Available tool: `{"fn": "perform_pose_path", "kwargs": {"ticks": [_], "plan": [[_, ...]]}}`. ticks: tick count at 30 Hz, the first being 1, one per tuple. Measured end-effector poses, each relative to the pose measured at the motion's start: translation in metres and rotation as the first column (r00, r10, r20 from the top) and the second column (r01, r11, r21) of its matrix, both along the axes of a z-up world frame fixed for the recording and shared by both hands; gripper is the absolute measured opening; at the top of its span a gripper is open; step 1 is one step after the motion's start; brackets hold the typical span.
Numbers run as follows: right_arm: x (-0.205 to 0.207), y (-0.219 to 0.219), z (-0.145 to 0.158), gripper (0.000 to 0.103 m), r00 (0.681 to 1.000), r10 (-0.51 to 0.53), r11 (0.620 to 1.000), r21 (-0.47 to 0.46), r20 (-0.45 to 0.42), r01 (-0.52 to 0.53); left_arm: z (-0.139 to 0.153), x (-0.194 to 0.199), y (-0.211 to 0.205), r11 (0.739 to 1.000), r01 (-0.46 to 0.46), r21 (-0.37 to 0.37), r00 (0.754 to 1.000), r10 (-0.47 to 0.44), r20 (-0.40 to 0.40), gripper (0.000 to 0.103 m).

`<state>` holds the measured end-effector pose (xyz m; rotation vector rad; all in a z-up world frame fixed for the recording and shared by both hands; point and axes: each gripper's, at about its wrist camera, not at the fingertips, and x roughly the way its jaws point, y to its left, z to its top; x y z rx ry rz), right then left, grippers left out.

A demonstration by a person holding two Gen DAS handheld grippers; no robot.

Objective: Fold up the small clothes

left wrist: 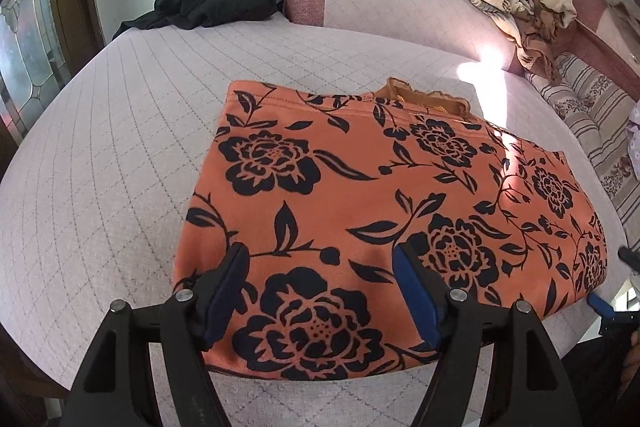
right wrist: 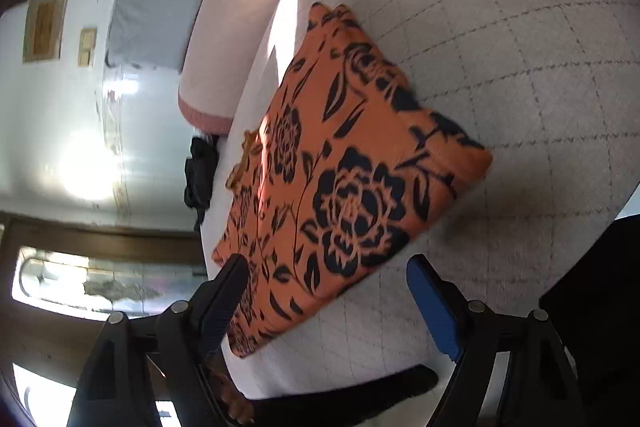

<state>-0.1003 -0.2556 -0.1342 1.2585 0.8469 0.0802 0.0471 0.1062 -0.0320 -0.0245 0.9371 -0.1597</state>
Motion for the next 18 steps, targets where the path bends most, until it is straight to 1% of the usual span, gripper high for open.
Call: {"fn": "perform_pose_path", "kwargs": {"ticks": [2, 3, 4, 5, 6, 7, 8, 9, 10, 11, 13, 14, 15, 16, 17, 18], "plan": [[0.002, -0.015, -0.012, 0.084, 0.995, -0.096, 0.994, 0.043, -0.042, 0.098, -0.007, 0.000, 0.004, 1.000, -0.006, -0.004, 1.000, 0.006, -0.007, 0.074], [0.000, -0.023, -0.020, 0.084, 0.989, -0.138, 0.985, 0.095, -0.050, 0.142, -0.009, 0.000, 0.005, 1.000, -0.009, -0.003, 1.000, 0.009, -0.005, 0.074], [0.000, -0.026, -0.024, 0.083, 0.984, -0.166, 0.977, 0.127, -0.058, 0.172, -0.010, 0.000, 0.006, 1.000, -0.009, -0.001, 1.000, 0.009, 0.003, 0.074], [0.002, -0.027, -0.024, 0.083, 0.984, -0.171, 0.976, 0.129, -0.059, 0.177, -0.010, 0.000, 0.006, 1.000, -0.008, 0.004, 1.000, 0.008, 0.010, 0.074], [0.005, -0.027, -0.019, 0.074, 0.987, -0.157, 0.982, 0.099, -0.041, 0.160, -0.010, 0.000, 0.006, 1.000, -0.007, 0.008, 1.000, 0.007, 0.015, 0.074], [0.010, -0.026, -0.016, 0.021, 0.991, -0.133, 0.989, 0.063, -0.028, 0.135, -0.010, 0.000, 0.006, 1.000, -0.005, 0.012, 1.000, 0.005, 0.019, 0.074], [0.015, -0.026, -0.014, 0.008, 0.993, -0.113, 0.992, 0.056, -0.034, 0.115, -0.010, 0.000, 0.005, 1.000, -0.004, 0.017, 1.000, 0.004, 0.023, 0.075], [0.016, -0.028, -0.009, 0.008, 0.993, -0.113, 0.993, 0.033, -0.032, 0.114, -0.011, 0.000, 0.004, 1.000, -0.002, 0.023, 1.000, 0.002, 0.026, 0.075], [0.017, -0.027, 0.001, 0.008, 0.995, -0.096, 0.995, -0.028, -0.016, 0.096, -0.011, -0.001, 0.004, 1.000, -0.001, 0.026, 1.000, 0.000, 0.029, 0.075], [0.015, -0.025, 0.017, 0.008, 0.996, -0.085, 0.990, -0.116, 0.001, 0.085, -0.011, -0.001, 0.004, 1.000, -0.001, 0.026, 0.999, 0.000, 0.033, 0.075], [0.011, -0.017, 0.039, 0.008, 0.997, -0.071, 0.967, -0.243, 0.019, 0.074, -0.011, 0.000, 0.005, 1.000, -0.002, 0.024, 0.999, 0.001, 0.035, 0.075], [0.012, -0.014, 0.039, 0.008, 0.997, -0.071, 0.954, -0.294, -0.005, 0.066, -0.013, 0.001, 0.005, 1.000, -0.003, 0.024, 0.999, 0.003, 0.032, 0.076], [0.015, -0.011, 0.029, 0.009, 0.997, -0.055, 0.943, -0.332, -0.061, 0.032, -0.014, 0.003, 0.005, 1.000, -0.003, 0.027, 1.000, 0.003, 0.031, 0.076], [0.022, -0.010, 0.011, 0.015, 0.990, -0.028, 0.943, -0.331, -0.140, -0.020, -0.015, 0.003, 0.004, 0.999, -0.002, 0.033, 0.999, 0.001, 0.033, 0.077], [0.020, -0.013, -0.001, 0.015, 0.989, -0.036, 0.960, -0.279, -0.141, -0.005, -0.015, 0.004, 0.003, 0.999, 0.002, 0.040, 0.999, -0.003, 0.036, 0.077], [0.014, -0.018, 0.000, 0.018, 0.991, -0.065, 0.972, -0.233, -0.113, 0.037, -0.015, 0.004, 0.003, 0.999, 0.007, 0.048, 0.999, -0.009, 0.040, 0.077]]}}
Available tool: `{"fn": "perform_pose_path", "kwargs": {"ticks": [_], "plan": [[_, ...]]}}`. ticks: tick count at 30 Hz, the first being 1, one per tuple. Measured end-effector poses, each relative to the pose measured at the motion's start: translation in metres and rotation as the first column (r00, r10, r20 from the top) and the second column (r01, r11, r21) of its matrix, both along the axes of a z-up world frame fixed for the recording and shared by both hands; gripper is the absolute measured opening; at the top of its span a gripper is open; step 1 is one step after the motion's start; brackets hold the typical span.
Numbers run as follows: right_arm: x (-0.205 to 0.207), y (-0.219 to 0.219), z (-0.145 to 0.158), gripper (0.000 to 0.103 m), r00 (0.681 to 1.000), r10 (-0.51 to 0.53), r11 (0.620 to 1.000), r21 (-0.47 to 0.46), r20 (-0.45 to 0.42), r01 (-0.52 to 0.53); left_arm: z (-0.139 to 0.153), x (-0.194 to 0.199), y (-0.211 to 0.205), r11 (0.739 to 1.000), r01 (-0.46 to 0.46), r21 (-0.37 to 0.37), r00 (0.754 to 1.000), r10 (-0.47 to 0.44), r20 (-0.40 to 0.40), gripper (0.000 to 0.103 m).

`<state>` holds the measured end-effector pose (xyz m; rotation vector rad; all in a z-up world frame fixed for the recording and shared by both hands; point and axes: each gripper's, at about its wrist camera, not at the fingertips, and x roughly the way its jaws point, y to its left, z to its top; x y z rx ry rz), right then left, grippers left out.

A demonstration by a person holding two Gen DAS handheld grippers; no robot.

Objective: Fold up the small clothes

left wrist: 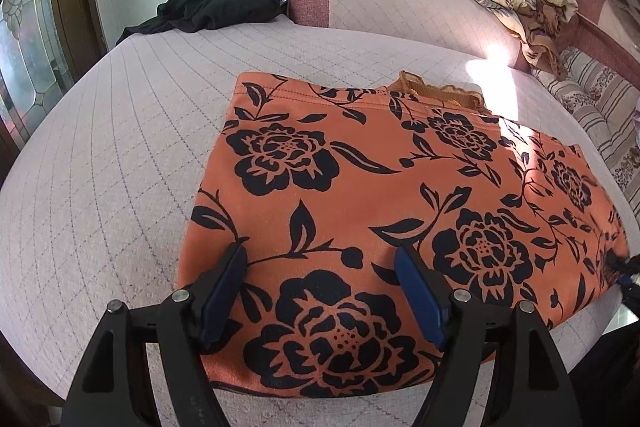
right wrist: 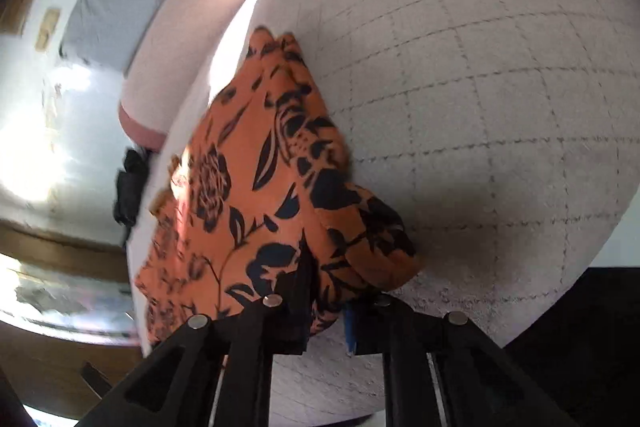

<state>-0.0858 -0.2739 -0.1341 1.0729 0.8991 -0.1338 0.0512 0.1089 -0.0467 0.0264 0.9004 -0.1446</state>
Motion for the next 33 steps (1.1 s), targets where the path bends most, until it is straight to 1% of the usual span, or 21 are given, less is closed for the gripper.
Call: {"fn": "perform_pose_path", "kwargs": {"ticks": [1, 5, 6, 9, 12, 14, 17, 19, 20, 21, 22, 23, 24, 25, 26, 27, 28, 29, 31, 32, 33], "plan": [[-0.002, -0.003, 0.006, 0.026, 1.000, -0.001, 1.000, 0.007, -0.003, 0.001, 0.000, 0.000, 0.000, 1.000, 0.002, 0.002, 1.000, -0.002, 0.003, 0.077], [-0.010, -0.014, 0.037, 0.032, 0.999, 0.019, 0.995, -0.098, 0.028, -0.016, 0.000, 0.003, 0.000, 1.000, -0.007, -0.008, 1.000, 0.007, 0.004, 0.078], [-0.008, -0.017, 0.040, 0.038, 0.999, 0.031, 0.993, -0.117, 0.023, -0.028, -0.001, 0.004, 0.000, 1.000, -0.009, -0.010, 1.000, 0.009, 0.003, 0.078], [0.003, -0.031, 0.040, 0.078, 0.999, 0.043, 0.990, -0.137, 0.012, -0.041, -0.001, 0.005, -0.001, 1.000, -0.008, -0.009, 1.000, 0.008, 0.005, 0.079], [0.006, -0.043, 0.042, 0.078, 0.999, 0.038, 0.986, -0.160, 0.009, -0.036, -0.002, 0.005, -0.001, 1.000, -0.005, -0.009, 1.000, 0.006, 0.007, 0.079], [0.009, -0.047, 0.040, 0.078, 0.999, 0.046, 0.988, -0.151, 0.006, -0.045, -0.003, 0.005, -0.002, 1.000, -0.005, -0.003, 1.000, 0.005, 0.010, 0.080], [0.037, -0.040, 0.036, 0.078, 0.993, 0.117, 0.986, -0.120, 0.013, -0.115, -0.003, 0.005, -0.005, 1.000, -0.007, 0.012, 1.000, 0.007, 0.016, 0.082], [0.055, -0.039, 0.030, 0.078, 0.981, 0.187, 0.981, -0.060, 0.049, -0.184, -0.003, 0.005, -0.006, 1.000, -0.007, 0.017, 1.000, 0.007, 0.017, 0.083], [0.066, -0.038, 0.022, 0.077, 0.974, 0.223, 0.975, -0.020, 0.041, -0.222, -0.003, 0.006, -0.006, 1.000, -0.007, 0.018, 1.000, 0.007, 0.018, 0.083], [0.074, -0.036, 0.013, 0.061, 0.969, 0.247, 0.969, 0.006, 0.022, -0.247, -0.003, 0.006, -0.006, 1.000, -0.007, 0.018, 1.000, 0.006, 0.018, 0.083], [0.077, -0.037, 0.008, 0.029, 0.969, 0.248, 0.969, -0.016, -0.004, -0.248, -0.004, 0.006, -0.006, 1.000, -0.005, 0.020, 1.000, 0.005, 0.019, 0.083], [0.077, -0.038, 0.006, 0.029, 0.968, 0.251, 0.968, 0.001, -0.002, -0.251, -0.004, 0.005, -0.006, 1.000, -0.003, 0.020, 1.000, 0.002, 0.020, 0.083], [0.073, -0.038, 0.013, 0.022, 0.970, 0.243, 0.970, -0.014, 0.009, -0.243, -0.004, 0.005, -0.005, 1.000, -0.001, 0.020, 1.000, 0.000, 0.023, 0.083], [0.069, -0.034, 0.026, 0.019, 0.970, 0.241, 0.968, -0.075, 0.021, -0.239, -0.004, 0.005, -0.005, 1.000, 0.001, 0.021, 1.000, -0.001, 0.025, 0.083], [0.064, -0.031, 0.036, 0.019, 0.971, 0.235, 0.965, -0.128, 0.036, -0.229, -0.005, 0.004, -0.005, 1.000, 0.000, 0.022, 1.000, -0.001, 0.026, 0.083], [0.063, -0.029, 0.037, 0.018, 0.972, 0.236, 0.959, -0.168, 0.016, -0.230, -0.005, 0.005, -0.006, 1.000, 0.000, 0.026, 1.000, -0.001, 0.028, 0.084], [0.068, -0.028, 0.025, 0.022, 0.968, 0.247, 0.952, -0.177, -0.044, -0.251, -0.006, 0.005, -0.007, 0.999, 0.000, 0.032, 1.000, -0.001, 0.029, 0.084], [0.072, -0.031, 0.009, 0.024, 0.965, 0.254, 0.956, -0.130, -0.071, -0.261, -0.006, 0.006, -0.009, 0.999, 0.001, 0.039, 1.000, -0.002, 0.030, 0.085], [0.067, -0.043, 0.010, 0.031, 0.976, 0.218, 0.975, -0.035, -0.004, -0.218, -0.006, 0.006, -0.008, 0.999, 0.000, 0.040, 1.000, -0.001, 0.030, 0.085], [0.065, -0.047, 0.016, 0.033, 0.977, 0.210, 0.977, -0.029, 0.022, -0.209, -0.006, 0.006, -0.008, 0.999, -0.002, 0.037, 1.000, 0.001, 0.029, 0.085], [0.062, -0.051, 0.024, 0.040, 0.980, 0.196, 0.980, -0.051, 0.038, -0.194, -0.006, 0.006, -0.008, 0.999, -0.002, 0.037, 1.000, 0.001, 0.029, 0.085]]}}
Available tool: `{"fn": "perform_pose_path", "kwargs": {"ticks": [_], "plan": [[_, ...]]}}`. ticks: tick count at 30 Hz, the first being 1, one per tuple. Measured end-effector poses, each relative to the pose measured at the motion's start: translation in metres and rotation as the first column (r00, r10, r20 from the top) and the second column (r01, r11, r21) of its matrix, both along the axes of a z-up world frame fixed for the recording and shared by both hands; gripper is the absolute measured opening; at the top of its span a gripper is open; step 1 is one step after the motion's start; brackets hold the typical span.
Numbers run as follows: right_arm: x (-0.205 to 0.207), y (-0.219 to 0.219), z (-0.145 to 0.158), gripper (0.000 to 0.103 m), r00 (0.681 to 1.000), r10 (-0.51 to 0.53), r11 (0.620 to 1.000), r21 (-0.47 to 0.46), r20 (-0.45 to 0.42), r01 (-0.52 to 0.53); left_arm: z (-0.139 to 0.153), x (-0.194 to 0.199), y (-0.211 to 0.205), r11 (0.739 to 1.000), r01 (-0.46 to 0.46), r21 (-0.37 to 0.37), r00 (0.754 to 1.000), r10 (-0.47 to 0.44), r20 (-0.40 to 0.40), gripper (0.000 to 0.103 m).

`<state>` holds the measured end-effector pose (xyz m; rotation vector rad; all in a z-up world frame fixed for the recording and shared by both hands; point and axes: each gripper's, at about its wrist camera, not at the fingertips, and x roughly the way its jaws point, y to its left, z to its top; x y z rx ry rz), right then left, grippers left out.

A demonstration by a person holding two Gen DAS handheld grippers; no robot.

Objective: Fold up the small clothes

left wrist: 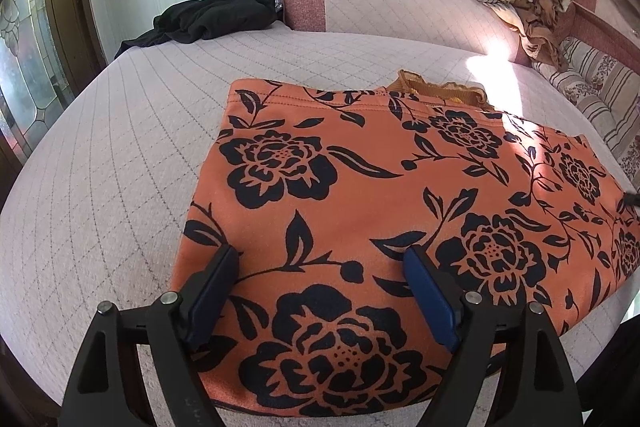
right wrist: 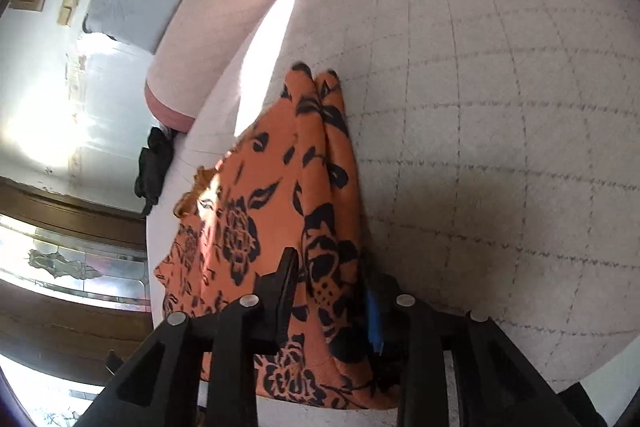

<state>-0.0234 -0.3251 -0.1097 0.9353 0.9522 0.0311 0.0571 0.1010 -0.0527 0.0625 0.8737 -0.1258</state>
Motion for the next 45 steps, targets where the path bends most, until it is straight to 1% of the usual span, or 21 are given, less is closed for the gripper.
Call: {"fn": "perform_pose_path", "kwargs": {"ticks": [3, 6, 10, 11, 12, 13, 16, 18, 20, 21, 22, 24, 28, 32, 34, 36, 37, 38, 41, 43, 45], "plan": [[0.009, -0.009, 0.023, 0.076, 0.999, -0.009, 0.996, -0.087, 0.049, 0.013, 0.000, 0.000, -0.001, 1.000, -0.002, 0.006, 1.000, 0.002, 0.004, 0.086], [0.043, -0.012, 0.024, 0.077, 0.998, 0.030, 0.997, -0.076, 0.064, -0.025, -0.001, 0.001, -0.003, 1.000, -0.004, 0.012, 1.000, 0.004, 0.006, 0.087], [0.094, -0.002, 0.004, 0.078, 0.987, 0.156, 0.985, -0.063, -0.034, -0.158, -0.002, 0.001, -0.004, 1.000, -0.004, 0.019, 1.000, 0.003, 0.010, 0.088], [0.101, 0.004, 0.001, 0.077, 0.981, 0.191, 0.977, -0.084, -0.045, -0.194, -0.002, 0.001, -0.004, 1.000, -0.001, 0.021, 1.000, 0.001, 0.013, 0.088], [0.102, 0.009, 0.004, 0.053, 0.976, 0.212, 0.965, -0.146, -0.045, -0.216, -0.002, 0.001, -0.004, 1.000, 0.002, 0.024, 1.000, -0.002, 0.015, 0.088], [0.104, 0.015, 0.007, 0.019, 0.968, 0.243, 0.953, -0.170, -0.058, -0.250, -0.002, 0.000, -0.004, 1.000, 0.005, 0.026, 1.000, -0.006, 0.017, 0.088], [0.097, 0.025, 0.025, 0.018, 0.973, 0.228, 0.917, -0.327, -0.043, -0.229, -0.003, 0.002, -0.005, 1.000, 0.006, 0.030, 1.000, -0.007, 0.019, 0.089], [0.101, 0.033, 0.014, 0.018, 0.970, 0.222, 0.881, -0.406, -0.101, -0.244, -0.003, 0.004, -0.006, 0.999, 0.007, 0.033, 1.000, -0.007, 0.019, 0.089], [0.099, 0.024, 0.007, 0.028, 0.979, 0.190, 0.912, -0.356, -0.071, -0.203, -0.003, 0.006, -0.007, 0.999, 0.005, 0.036, 1.000, -0.005, 0.016, 0.090], [0.097, 0.018, 0.009, 0.037, 0.984, 0.169, 0.934, -0.310, -0.049, -0.176, -0.003, 0.006, -0.006, 0.999, 0.003, 0.034, 1.000, -0.004, 0.016, 0.090], [0.095, 0.012, 0.012, 0.053, 0.989, 0.143, 0.950, -0.275, -0.038, -0.148, -0.003, 0.006, -0.006, 0.999, 0.003, 0.034, 1.000, -0.004, 0.016, 0.090], [0.089, 0.006, 0.024, 0.068, 0.997, 0.082, 0.952, -0.295, -0.016, -0.083, -0.003, 0.006, -0.006, 0.999, 0.007, 0.037, 1.000, -0.007, 0.016, 0.090], [0.077, 0.017, 0.061, 0.068, 0.993, 0.091, 0.924, -0.379, 0.080, -0.054, -0.004, 0.006, -0.006, 0.999, 0.006, 0.037, 1.000, -0.007, 0.014, 0.090], [0.068, 0.042, 0.080, 0.069, 0.971, 0.182, 0.956, -0.259, 0.155, -0.138, -0.004, 0.005, -0.007, 0.999, 0.005, 0.041, 1.000, -0.005, 0.019, 0.090], [0.069, 0.058, 0.064, 0.077, 0.962, 0.250, 0.949, -0.226, 0.112, -0.220, -0.004, 0.004, -0.007, 0.999, 0.002, 0.040, 1.000, -0.002, 0.019, 0.090], [0.077, 0.056, 0.023, 0.077, 0.972, 0.229, 0.942, -0.237, -0.058, -0.237, -0.003, 0.003, -0.005, 1.000, 0.002, 0.027, 1.000, -0.002, 0.013, 0.090], [0.075, 0.046, 0.008, 0.068, 0.980, 0.175, 0.963, -0.189, -0.091, -0.190, 0.001, 0.000, -0.003, 1.000, 0.000, 0.024, 1.000, 0.000, 0.009, 0.090], [0.067, 0.041, 0.015, 0.067, 0.992, 0.111, 0.976, -0.180, -0.054, -0.119, 0.008, -0.005, 0.001, 1.000, -0.007, 0.025, 1.000, 0.006, 0.021, 0.090], [0.045, 0.070, 0.059, 0.071, 0.987, 0.149, 0.939, -0.320, 0.057, -0.123, 0.038, -0.032, 0.024, 0.999, -0.048, -0.023, 0.992, 0.050, 0.115, 0.090], [0.033, 0.098, 0.073, 0.079, 0.967, 0.237, 0.904, -0.385, 0.089, -0.187, 0.048, -0.043, 0.044, 0.993, -0.082, -0.086, 0.991, 0.091, 0.099, 0.090], [0.025, 0.120, 0.071, 0.080, 0.946, 0.310, 0.874, -0.421, 0.092, -0.245, 0.047, -0.052, 0.067, 0.973, -0.122, -0.197, 0.991, 0.130, 0.030, 0.090]]}}
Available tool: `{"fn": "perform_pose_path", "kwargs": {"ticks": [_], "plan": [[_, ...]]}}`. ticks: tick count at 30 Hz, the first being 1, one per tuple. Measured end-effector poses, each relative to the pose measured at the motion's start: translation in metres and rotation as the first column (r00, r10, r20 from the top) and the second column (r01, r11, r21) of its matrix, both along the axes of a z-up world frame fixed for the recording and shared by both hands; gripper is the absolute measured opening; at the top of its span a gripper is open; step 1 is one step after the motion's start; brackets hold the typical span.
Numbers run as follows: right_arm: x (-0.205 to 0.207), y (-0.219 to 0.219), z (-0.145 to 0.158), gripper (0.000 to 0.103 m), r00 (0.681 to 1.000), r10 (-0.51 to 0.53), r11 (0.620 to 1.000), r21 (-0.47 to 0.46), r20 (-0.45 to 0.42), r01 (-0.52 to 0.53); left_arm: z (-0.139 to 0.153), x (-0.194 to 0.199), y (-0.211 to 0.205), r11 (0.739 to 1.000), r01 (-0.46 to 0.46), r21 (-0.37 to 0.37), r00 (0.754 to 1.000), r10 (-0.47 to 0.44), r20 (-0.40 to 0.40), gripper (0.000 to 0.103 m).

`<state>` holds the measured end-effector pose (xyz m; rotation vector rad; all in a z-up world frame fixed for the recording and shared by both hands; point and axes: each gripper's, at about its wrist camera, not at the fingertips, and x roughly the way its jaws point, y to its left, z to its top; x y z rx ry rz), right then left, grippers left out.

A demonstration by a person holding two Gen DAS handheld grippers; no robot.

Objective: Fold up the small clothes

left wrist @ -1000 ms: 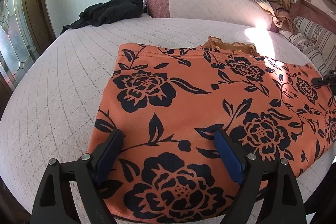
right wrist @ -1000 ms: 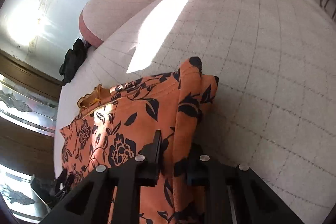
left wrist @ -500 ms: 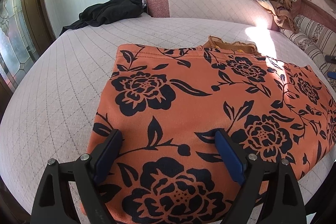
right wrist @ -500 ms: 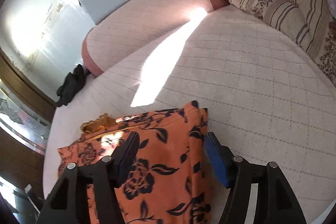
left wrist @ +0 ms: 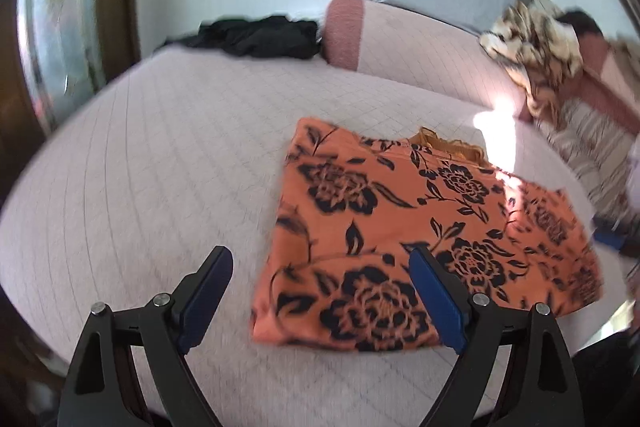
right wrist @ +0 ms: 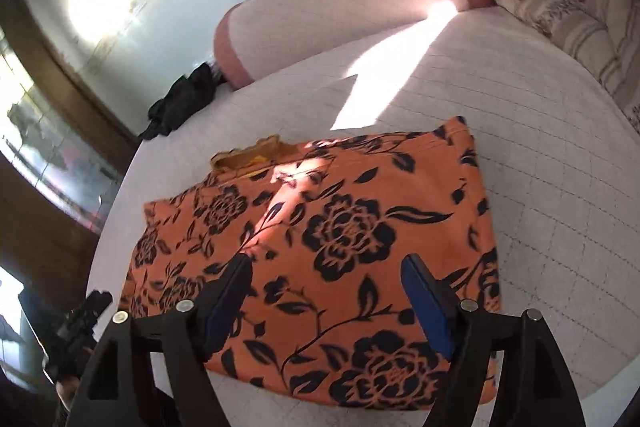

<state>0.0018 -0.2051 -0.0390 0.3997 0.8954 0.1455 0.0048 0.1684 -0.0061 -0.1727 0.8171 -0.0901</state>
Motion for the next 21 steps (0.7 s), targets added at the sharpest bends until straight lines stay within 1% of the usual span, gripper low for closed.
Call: {"fn": "perform_pose_path", "kwargs": {"ticks": [1, 2, 3, 4, 5, 6, 7, 8, 9, 10, 11, 12, 13, 15, 16, 18, 20, 21], "plan": [[-0.003, 0.006, -0.005, 0.080, 1.000, 0.010, 1.000, -0.010, -0.008, -0.010, -0.004, -0.003, 0.009, 0.998, -0.008, -0.057, 1.000, 0.006, -0.027, 0.090], [-0.003, 0.010, -0.014, 0.080, 0.999, 0.011, 1.000, -0.001, -0.031, -0.011, -0.011, -0.003, 0.015, 0.996, -0.014, -0.094, 0.998, 0.008, -0.060, 0.090], [-0.004, 0.010, -0.026, 0.080, 0.998, 0.005, 1.000, 0.020, -0.063, -0.004, -0.022, 0.000, 0.018, 0.995, -0.019, -0.096, 0.993, 0.007, -0.121, 0.090], [-0.003, 0.007, -0.041, 0.080, 0.995, -0.007, 0.999, 0.032, -0.101, 0.010, -0.038, 0.005, 0.020, 0.995, -0.035, -0.090, 0.976, 0.015, -0.215, 0.082], [-0.006, -0.001, -0.053, 0.080, 0.992, -0.020, 0.998, 0.048, -0.127, 0.026, -0.058, 0.010, 0.026, 0.992, -0.073, -0.101, 0.946, 0.037, -0.322, 0.072], [-0.012, -0.004, -0.053, 0.080, 0.995, -0.029, 0.997, 0.065, -0.098, 0.035, -0.056, 0.007, 0.029, 0.992, -0.093, -0.087, 0.953, 0.063, -0.297, 0.061], [-0.015, -0.005, -0.050, 0.080, 0.996, -0.032, 0.997, 0.069, -0.080, 0.037, -0.048, 0.003, 0.029, 0.993, -0.088, -0.083, 0.958, 0.062, -0.279, 0.047], [-0.016, -0.006, -0.049, 0.080, 0.996, -0.032, 0.997, 0.070, -0.088, 0.038, -0.042, 0.001, 0.030, 0.989, -0.074, -0.130, 0.962, 0.036, -0.270, 0.032], [-0.016, -0.007, -0.048, 0.080, 0.995, -0.030, 0.996, 0.075, -0.095, 0.037, -0.039, 0.000, 0.031, 0.982, -0.072, -0.173, 0.963, 0.023, -0.268, 0.028], [-0.015, -0.009, -0.049, 0.080, 0.995, -0.028, 0.996, 0.086, -0.096, 0.037, -0.037, -0.001, 0.031, 0.979, -0.084, -0.188, 0.964, 0.032, -0.265, 0.028], [-0.015, -0.011, -0.050, 0.080, 0.995, -0.030, 0.994, 0.101, -0.099, 0.040, -0.039, -0.001, 0.032, 0.978, -0.091, -0.186, 0.962, 0.038, -0.272, 0.028], [-0.015, -0.013, -0.051, 0.080, 0.995, -0.034, 0.992, 0.115, -0.097, 0.045, -0.047, 0.002, 0.033, 0.977, -0.101, -0.190, 0.952, 0.039, -0.304, 0.029], [-0.016, -0.014, -0.052, 0.081, 0.995, -0.038, 0.991, 0.123, -0.092, 0.049, -0.056, 0.003, 0.037, 0.970, -0.122, -0.211, 0.938, 0.043, -0.344, 0.029], [-0.018, -0.012, -0.052, 0.083, 0.996, -0.035, 0.992, 0.122, -0.076, 0.045, -0.053, -0.001, 0.044, 0.957, -0.146, -0.252, 0.939, 0.054, -0.340, 0.029], [-0.018, -0.011, -0.052, 0.083, 0.997, -0.033, 0.993, 0.113, -0.069, 0.040, -0.049, -0.003, 0.045, 0.955, -0.160, -0.249, 0.936, 0.067, -0.345, 0.029], [-0.019, -0.008, -0.052, 0.084, 0.998, -0.027, 0.994, 0.107, -0.057, 0.033, -0.038, -0.012, 0.050, 0.957, -0.192, -0.218, 0.941, 0.116, -0.318, 0.029], [-0.019, -0.009, -0.052, 0.085, 0.998, -0.025, 0.993, 0.117, -0.051, 0.031, -0.020, -0.017, 0.053, 0.966, -0.207, -0.158, 0.951, 0.160, -0.264, 0.029], [-0.020, -0.010, -0.053, 0.086, 0.998, -0.027, 0.992, 0.126, -0.049, 0.033, -0.012, -0.019, 0.053, 0.968, -0.214, -0.129, 0.955, 0.180, -0.235, 0.030]]}}
